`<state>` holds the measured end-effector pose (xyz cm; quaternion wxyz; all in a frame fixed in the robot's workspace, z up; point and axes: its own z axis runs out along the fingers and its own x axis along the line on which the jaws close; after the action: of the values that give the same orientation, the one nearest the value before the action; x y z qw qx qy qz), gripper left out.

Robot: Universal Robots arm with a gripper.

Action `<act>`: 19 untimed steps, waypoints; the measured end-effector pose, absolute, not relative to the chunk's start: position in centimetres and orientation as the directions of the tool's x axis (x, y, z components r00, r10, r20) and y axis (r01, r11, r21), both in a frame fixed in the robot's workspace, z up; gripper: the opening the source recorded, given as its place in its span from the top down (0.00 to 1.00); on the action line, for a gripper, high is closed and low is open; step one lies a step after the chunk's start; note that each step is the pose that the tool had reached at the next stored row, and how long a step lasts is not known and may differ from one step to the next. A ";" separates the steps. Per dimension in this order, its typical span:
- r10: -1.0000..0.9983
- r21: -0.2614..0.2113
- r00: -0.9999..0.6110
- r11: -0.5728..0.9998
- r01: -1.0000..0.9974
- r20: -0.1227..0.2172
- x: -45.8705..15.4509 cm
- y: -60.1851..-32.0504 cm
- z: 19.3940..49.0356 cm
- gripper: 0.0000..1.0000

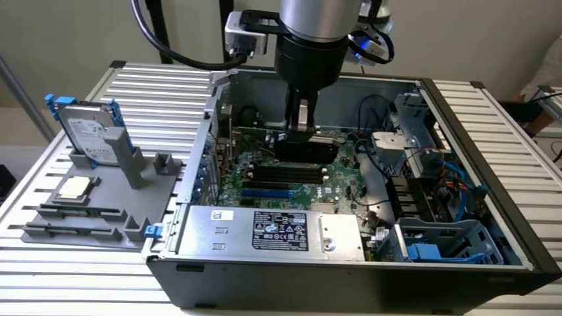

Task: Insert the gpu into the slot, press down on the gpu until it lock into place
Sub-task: 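Insert the gpu into the slot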

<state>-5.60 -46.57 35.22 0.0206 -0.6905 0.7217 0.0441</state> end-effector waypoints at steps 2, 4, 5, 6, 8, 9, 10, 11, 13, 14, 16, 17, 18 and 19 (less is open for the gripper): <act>-0.995 0.035 -0.035 0.031 -0.999 -0.091 -5.7 -46.6 34.9 0.74; -0.995 0.035 -0.028 0.024 -0.999 -0.092 -5.9 -46.7 34.5 0.74; -0.995 0.035 -0.025 0.022 -0.999 -0.092 -6.0 -46.8 34.4 0.74; -0.995 0.034 -0.024 0.021 -0.999 -0.092 -6.2 -46.8 34.2 0.74; -0.995 0.031 -0.023 0.020 -0.999 -0.093 -6.8 -46.9 33.9 0.74; -0.995 0.029 -0.022 0.020 -0.999 -0.093 -7.1 -46.9 33.7 0.74; -0.995 0.027 -0.022 0.019 -0.999 -0.093 -7.3 -46.9 33.6 0.74; -0.995 0.024 -0.021 0.019 -1.000 -0.093 -7.5 -46.9 33.4 0.74; -0.995 0.017 -0.021 0.019 -1.000 -0.093 -7.6 -46.9 33.1 0.74; -0.995 0.014 -0.020 0.019 -1.000 -0.093 -7.6 -46.9 33.0 0.74; -0.995 0.011 -0.020 0.019 -1.000 -0.093 -7.6 -46.9 32.6 0.74; -0.995 0.010 -0.020 0.019 -1.000 -0.093 -7.6 -46.9 32.4 0.74; -0.995 0.009 -0.020 0.019 -1.000 -0.093 -7.6 -46.9 32.3 0.74; -0.995 0.009 -0.020 0.019 -1.000 -0.093 -7.6 -46.8 32.1 0.74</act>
<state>-7.60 -46.84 32.08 0.0303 -0.6994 0.7132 0.0359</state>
